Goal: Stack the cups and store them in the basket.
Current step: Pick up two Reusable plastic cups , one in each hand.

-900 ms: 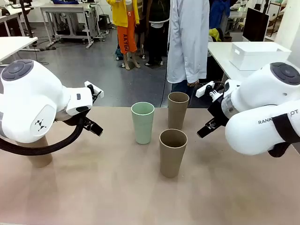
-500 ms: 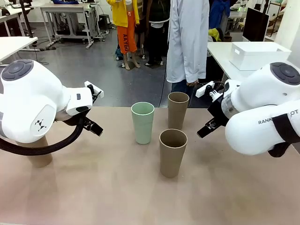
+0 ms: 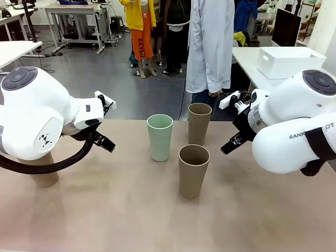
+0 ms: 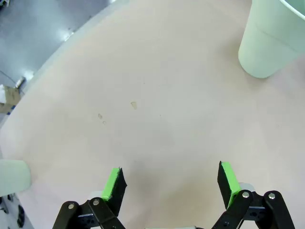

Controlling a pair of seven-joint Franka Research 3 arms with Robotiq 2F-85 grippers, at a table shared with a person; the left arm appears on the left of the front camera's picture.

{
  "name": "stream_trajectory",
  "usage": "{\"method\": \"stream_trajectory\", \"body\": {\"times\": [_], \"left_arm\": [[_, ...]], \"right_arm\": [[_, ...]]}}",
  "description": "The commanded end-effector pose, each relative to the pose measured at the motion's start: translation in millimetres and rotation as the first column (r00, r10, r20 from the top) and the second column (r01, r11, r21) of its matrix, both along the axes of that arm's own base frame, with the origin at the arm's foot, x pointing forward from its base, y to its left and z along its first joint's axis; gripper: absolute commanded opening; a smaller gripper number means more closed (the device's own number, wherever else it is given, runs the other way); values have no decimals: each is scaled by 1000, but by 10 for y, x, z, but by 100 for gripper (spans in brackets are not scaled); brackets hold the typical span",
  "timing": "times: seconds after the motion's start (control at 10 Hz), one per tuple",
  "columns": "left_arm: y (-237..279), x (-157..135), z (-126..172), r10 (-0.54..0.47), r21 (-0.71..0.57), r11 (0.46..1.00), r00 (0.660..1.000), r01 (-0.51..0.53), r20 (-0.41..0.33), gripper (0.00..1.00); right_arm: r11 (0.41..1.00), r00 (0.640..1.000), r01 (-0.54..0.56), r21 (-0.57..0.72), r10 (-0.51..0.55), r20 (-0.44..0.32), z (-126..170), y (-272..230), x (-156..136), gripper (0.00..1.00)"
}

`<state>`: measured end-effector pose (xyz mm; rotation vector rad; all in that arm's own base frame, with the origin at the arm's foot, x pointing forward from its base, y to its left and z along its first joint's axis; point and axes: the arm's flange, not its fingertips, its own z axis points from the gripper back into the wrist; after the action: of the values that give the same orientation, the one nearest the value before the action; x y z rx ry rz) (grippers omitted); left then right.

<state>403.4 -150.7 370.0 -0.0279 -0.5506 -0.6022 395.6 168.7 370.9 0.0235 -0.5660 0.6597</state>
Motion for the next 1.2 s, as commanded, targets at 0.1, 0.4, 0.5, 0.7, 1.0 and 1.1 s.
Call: {"method": "stream_trajectory", "body": {"times": [0.1, 0.4, 0.5, 0.7, 1.0, 1.1], "left_arm": [[97, 49, 244, -36, -27, 999, 999, 36, 14, 100], [399, -17, 1205, -157, -90, 983, 987, 159, 25, 100], [564, -110, 1457, -244, -106, 964, 969, 245, 22, 100], [939, -400, 1795, -391, -117, 913, 920, 392, 29, 100], [1615, -677, 1897, -546, -213, 805, 832, 553, 98, 100], [1867, -754, 1876, -581, -260, 762, 803, 594, 131, 100]], "right_arm": [[1000, 1000, -14, -7, 14, 10, 293, -31, -34, 100], [999, 998, -40, 32, 38, 57, 1112, -174, -128, 100], [995, 996, -79, 61, 76, 55, 1309, -278, -177, 100], [976, 981, -192, 107, 187, 59, 1578, -644, -291, 100], [937, 954, -298, 185, 285, 91, 1672, -1315, -378, 100], [919, 945, -324, 223, 306, 112, 1652, -1570, -399, 100]]}}
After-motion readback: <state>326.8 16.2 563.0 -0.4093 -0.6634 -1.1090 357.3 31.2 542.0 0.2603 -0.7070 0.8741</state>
